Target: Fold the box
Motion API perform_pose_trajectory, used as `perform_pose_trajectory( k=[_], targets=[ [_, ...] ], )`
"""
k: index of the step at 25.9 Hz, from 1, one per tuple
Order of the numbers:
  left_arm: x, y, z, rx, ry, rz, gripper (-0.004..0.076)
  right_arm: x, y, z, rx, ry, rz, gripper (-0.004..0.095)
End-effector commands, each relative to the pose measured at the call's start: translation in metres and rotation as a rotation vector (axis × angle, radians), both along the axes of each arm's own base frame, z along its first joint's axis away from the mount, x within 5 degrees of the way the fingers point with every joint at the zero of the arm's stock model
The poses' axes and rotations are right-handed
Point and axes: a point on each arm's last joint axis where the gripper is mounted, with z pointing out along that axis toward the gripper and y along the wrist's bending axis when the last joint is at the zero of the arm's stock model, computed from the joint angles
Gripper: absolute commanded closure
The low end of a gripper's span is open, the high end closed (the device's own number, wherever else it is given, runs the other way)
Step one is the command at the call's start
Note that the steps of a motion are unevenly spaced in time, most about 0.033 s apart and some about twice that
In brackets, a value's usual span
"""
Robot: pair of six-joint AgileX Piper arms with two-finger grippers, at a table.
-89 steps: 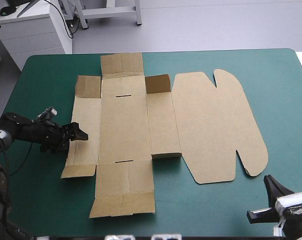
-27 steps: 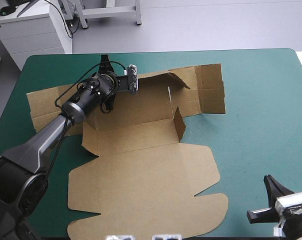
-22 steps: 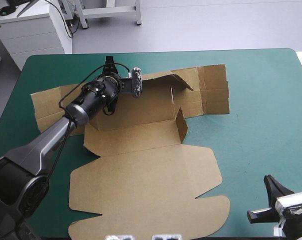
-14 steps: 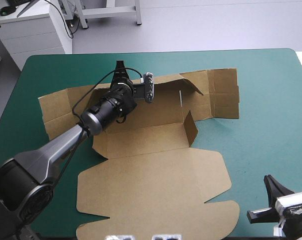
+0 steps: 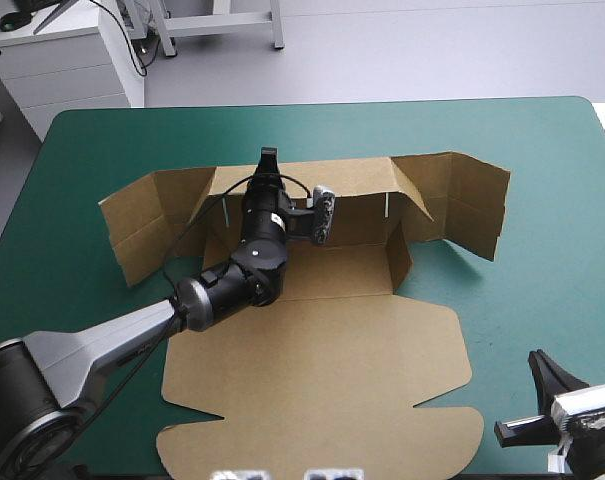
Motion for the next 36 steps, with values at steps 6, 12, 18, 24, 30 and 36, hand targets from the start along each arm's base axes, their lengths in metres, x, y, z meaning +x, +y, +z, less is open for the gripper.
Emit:
perform_pose_trajectory(
  k=[6,12,18,24,30,36],
  targets=[
    [-0.036,0.016,-0.003,-0.056,-0.213,-0.029,0.0731,-0.006,-0.001,0.015,0.009,-0.120,-0.018,0.0922],
    [-0.051,0.014,-0.004,-0.023,-0.259,0.002,0.0731,-0.006,-0.001,0.015,0.009,-0.120,-0.018,0.0922],
    [-0.060,0.009,0.001,-0.038,-0.276,-0.019,0.0731,-0.006,-0.001,0.015,0.009,-0.120,-0.018,0.0922],
    [-0.060,0.009,0.001,-0.037,-0.279,-0.013,0.0731,-0.002,0.000,0.019,0.144,-0.101,-0.028,0.0921],
    [-0.060,0.010,0.002,-0.036,-0.284,-0.004,0.0731,0.054,0.002,0.065,0.094,0.056,-0.035,0.0922],
    [-0.060,0.007,0.000,-0.031,-0.269,-0.032,0.0731,0.168,0.007,0.147,0.063,0.141,-0.017,0.0922]
  ],
)
